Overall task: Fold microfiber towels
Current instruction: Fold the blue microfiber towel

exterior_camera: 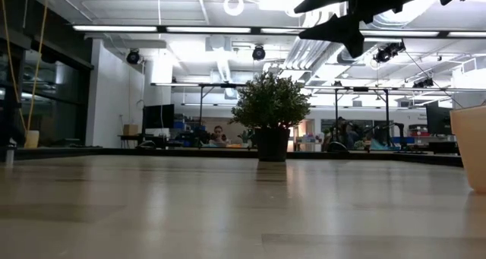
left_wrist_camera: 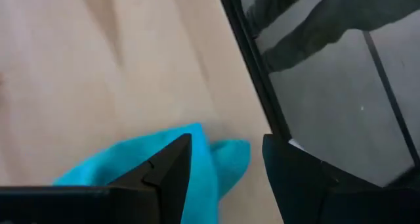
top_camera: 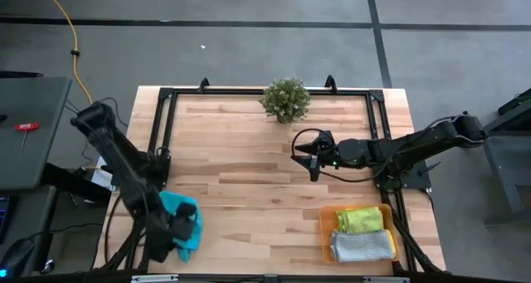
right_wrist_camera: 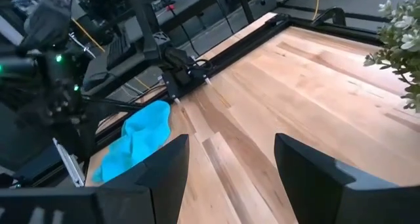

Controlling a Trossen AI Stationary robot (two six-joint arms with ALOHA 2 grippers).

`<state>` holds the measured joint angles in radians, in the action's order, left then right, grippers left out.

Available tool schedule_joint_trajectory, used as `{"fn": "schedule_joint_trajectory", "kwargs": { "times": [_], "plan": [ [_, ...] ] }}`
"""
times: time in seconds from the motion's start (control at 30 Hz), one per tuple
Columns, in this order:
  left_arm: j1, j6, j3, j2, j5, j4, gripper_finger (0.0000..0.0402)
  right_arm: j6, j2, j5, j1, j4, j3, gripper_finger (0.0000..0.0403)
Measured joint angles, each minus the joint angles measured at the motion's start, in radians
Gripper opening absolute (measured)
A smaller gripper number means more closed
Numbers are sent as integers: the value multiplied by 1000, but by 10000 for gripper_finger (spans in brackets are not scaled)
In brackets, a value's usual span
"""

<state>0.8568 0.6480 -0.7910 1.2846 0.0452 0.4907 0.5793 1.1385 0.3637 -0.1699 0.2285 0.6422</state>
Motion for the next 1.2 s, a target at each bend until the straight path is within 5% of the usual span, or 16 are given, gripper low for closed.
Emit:
{"fn": "schedule_joint_trajectory", "kwargs": {
  "times": [0.37,0.8,1.0,1.13,1.2],
  "plan": [
    [184,230,-56,277,158,29,177,-1,0,-16,0,-7,0,215],
    [200,258,-92,307,238,223,168,25,0,-16,0,-11,0,215],
    [183,169,-92,307,272,316,98,26,0,-16,0,-14,0,215],
    [110,118,-92,306,329,364,18,26,0,-16,0,-14,0,215],
    [54,81,-87,306,375,364,9,26,0,-16,0,-15,0,215]
  ]
}}
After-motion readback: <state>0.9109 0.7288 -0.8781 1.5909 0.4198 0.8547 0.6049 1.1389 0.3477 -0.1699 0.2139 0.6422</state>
